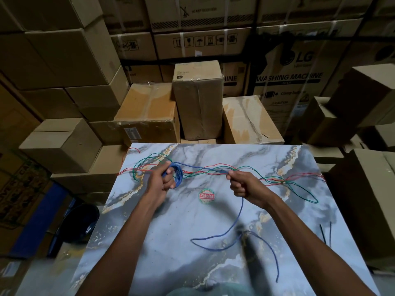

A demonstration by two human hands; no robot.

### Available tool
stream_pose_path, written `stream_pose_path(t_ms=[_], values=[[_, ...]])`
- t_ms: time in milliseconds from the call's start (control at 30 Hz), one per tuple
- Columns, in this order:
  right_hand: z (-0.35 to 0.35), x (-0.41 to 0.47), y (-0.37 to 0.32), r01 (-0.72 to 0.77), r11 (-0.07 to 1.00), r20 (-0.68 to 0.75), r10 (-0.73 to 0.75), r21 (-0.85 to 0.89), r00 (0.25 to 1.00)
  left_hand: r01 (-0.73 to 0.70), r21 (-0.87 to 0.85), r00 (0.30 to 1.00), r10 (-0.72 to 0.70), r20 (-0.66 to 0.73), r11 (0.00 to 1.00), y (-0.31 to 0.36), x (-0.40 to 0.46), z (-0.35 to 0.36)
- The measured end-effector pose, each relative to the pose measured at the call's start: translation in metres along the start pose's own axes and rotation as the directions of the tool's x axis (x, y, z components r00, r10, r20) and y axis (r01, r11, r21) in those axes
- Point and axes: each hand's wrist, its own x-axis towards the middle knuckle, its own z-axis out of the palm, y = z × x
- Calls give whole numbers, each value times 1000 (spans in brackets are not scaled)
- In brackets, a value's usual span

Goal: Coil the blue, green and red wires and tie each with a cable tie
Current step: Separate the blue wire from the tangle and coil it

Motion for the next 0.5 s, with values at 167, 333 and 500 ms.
stream_pose_path(t_ms=[167,333,500], values=[[-11,19,-7,76,949,-248,-156,-306,956,-40,317,974,-33,223,948,-1,-19,4],[-48,25,-10,-126,565,-290,-211,-816,933,9,111,967,-37,251,994,25,-25,-9],[-30,21,-7,-167,585,-229,-32,-794,973,2,-269,992,32,123,963,30,-13,-20]])
